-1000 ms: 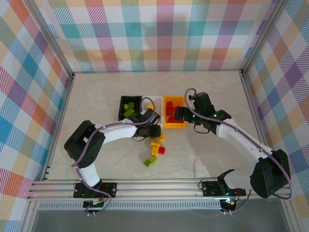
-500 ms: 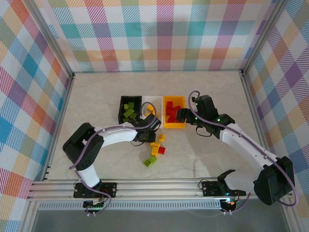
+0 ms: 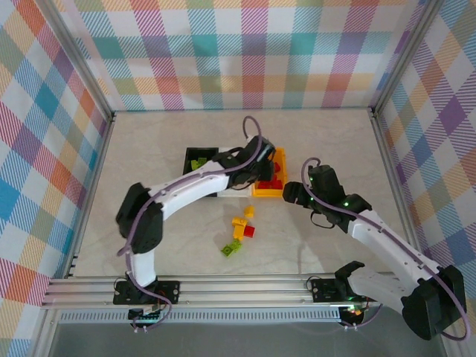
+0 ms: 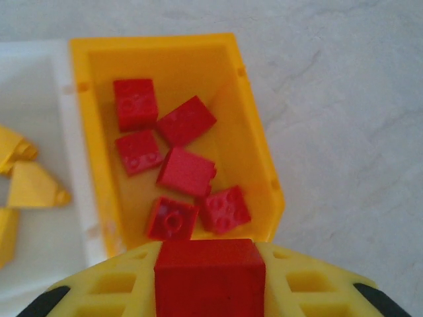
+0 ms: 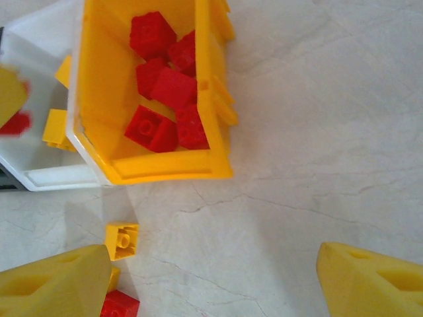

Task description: Sort the legos into containers by color

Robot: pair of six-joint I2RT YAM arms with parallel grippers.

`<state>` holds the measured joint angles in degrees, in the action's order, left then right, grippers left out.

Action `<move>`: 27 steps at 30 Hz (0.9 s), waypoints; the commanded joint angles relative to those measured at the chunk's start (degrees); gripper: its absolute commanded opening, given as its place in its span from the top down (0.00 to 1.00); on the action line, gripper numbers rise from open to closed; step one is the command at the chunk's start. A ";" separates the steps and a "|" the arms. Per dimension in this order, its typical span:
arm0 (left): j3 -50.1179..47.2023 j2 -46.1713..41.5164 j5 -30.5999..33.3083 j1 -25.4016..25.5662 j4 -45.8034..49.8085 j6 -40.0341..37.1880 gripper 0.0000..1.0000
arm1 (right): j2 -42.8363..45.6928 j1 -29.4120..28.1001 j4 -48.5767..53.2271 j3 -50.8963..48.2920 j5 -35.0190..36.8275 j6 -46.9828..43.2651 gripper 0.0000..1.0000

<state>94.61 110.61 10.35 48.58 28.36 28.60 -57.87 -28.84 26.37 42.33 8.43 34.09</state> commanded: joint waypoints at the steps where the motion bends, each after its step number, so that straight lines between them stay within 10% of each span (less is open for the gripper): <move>1: 6.66 7.32 -0.14 -1.95 5.31 -1.90 0.67 | 1.86 -0.16 1.56 -0.91 0.72 0.99 0.18; 12: 15.93 7.69 -1.74 -2.21 5.70 -1.21 0.17 | 2.58 -0.16 1.07 -2.51 -3.36 0.85 0.17; 27: -37.52 -35.22 -2.29 1.25 1.39 3.76 0.00 | -7.36 -11.82 -4.44 -3.25 -6.69 0.59 0.18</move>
<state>64.05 78.32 8.49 47.59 27.18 30.63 -63.70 -38.98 23.57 38.98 1.23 34.09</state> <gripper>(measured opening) 0.997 0.820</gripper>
